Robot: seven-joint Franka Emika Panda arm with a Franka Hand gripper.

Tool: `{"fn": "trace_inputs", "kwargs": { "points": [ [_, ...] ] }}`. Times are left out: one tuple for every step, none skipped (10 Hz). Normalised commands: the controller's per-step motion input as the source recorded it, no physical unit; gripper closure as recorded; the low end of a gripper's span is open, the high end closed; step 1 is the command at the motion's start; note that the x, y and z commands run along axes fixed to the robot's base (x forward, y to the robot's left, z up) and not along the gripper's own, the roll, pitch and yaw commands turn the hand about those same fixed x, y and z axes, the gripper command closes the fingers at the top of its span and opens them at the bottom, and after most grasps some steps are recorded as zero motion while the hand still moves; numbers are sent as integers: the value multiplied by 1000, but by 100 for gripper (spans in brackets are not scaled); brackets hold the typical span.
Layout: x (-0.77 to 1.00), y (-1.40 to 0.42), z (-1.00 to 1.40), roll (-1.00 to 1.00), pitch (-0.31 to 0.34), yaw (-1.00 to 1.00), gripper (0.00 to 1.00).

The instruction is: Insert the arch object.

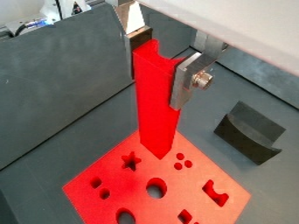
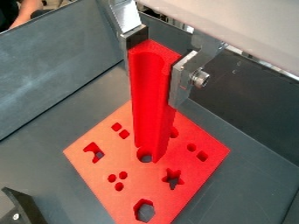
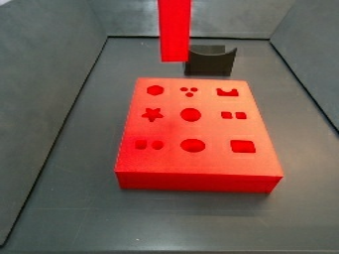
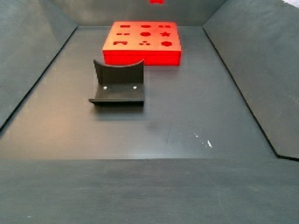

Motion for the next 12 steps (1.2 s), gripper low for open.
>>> {"fn": "trace_inputs", "kwargs": {
  "points": [
    [111,31,-86,-3,-13,0,100],
    [197,0,-86,0,-4,0,100],
    [546,29,-140,27,-4,0,100],
    [820,71,-180,34,0,9,100],
    [994,126,-123,4,0,29,100],
    [1000,120,-66,13,0,9,100],
    [1000,257,-106,34,-7,0,100],
    [1000,277,-160,6,-4,0,100],
    [1000,297,-169,0,-6,0,100],
    [1000,311,-191,0,0,0,100],
    [1000,329,-257,-26,0,0,100],
    [1000,266,-297,-71,0,0,100]
  ]
}}
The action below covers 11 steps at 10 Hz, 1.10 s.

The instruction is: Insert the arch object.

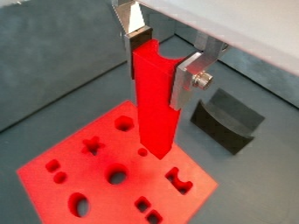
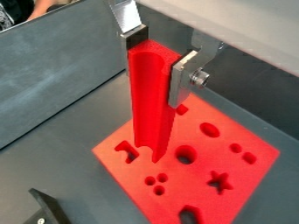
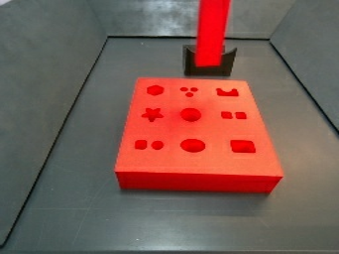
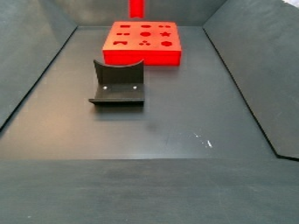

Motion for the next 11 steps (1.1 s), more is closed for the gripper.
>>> {"fn": "trace_inputs", "kwargs": {
  "points": [
    [1000,120,-354,-43,0,-69,100],
    [1000,97,-366,-51,4,-157,100],
    [994,103,-343,-69,30,-206,100],
    [949,91,-320,-86,51,-226,100],
    [909,34,-249,-64,50,-206,100],
    [880,0,-189,-39,44,-211,100],
    [829,0,-163,0,51,-197,100],
    [671,34,-154,0,67,-100,100],
    [363,29,-146,0,80,0,100],
    [154,0,-69,0,67,0,100],
    [140,0,-14,0,67,0,100]
  ]
}}
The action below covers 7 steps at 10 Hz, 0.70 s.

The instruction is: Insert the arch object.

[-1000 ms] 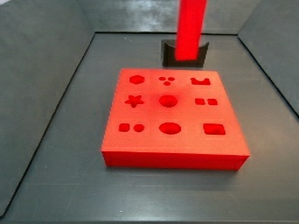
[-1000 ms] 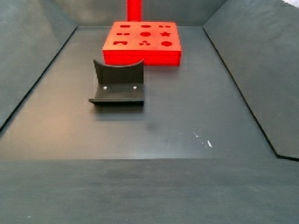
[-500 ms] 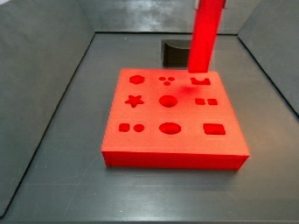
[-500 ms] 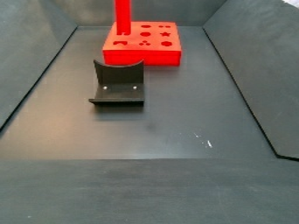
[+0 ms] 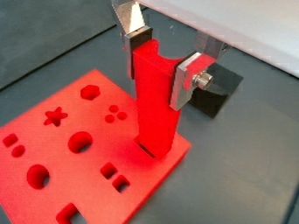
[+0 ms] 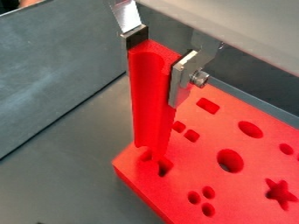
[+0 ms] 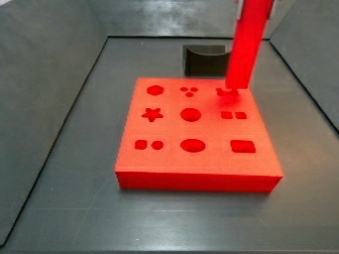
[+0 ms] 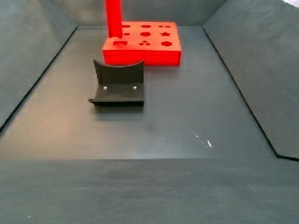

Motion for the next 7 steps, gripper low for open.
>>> {"fn": "trace_inputs", "kwargs": {
  "points": [
    [0,0,0,30,0,0,100],
    [0,0,0,44,14,0,100],
    [-89,0,-20,0,0,0,100],
    [-246,0,-66,0,0,0,100],
    [-220,0,-66,-16,-3,0,100],
    [-177,0,-34,-39,-34,0,100],
    [-89,-3,0,-20,-40,0,100]
  ]
}}
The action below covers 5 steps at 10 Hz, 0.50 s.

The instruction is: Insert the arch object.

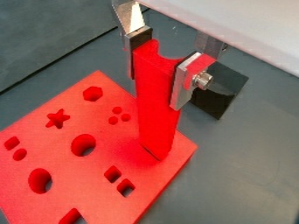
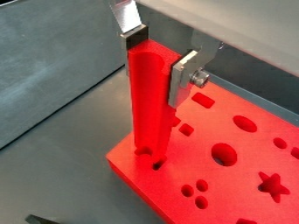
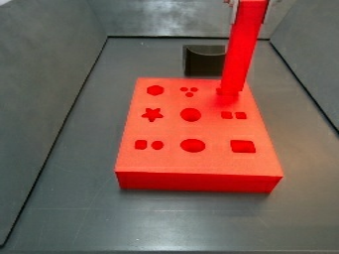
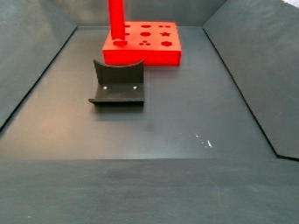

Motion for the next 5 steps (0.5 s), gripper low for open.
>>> {"fn": "trace_inputs", "kwargs": {
  "points": [
    [123,0,-71,-13,0,0,100],
    [314,0,-140,-7,0,34,100],
    [194,0,-149,0,0,43,100],
    [0,0,-149,0,0,23,100],
    [-203,0,-143,0,0,0,100]
  ]
}}
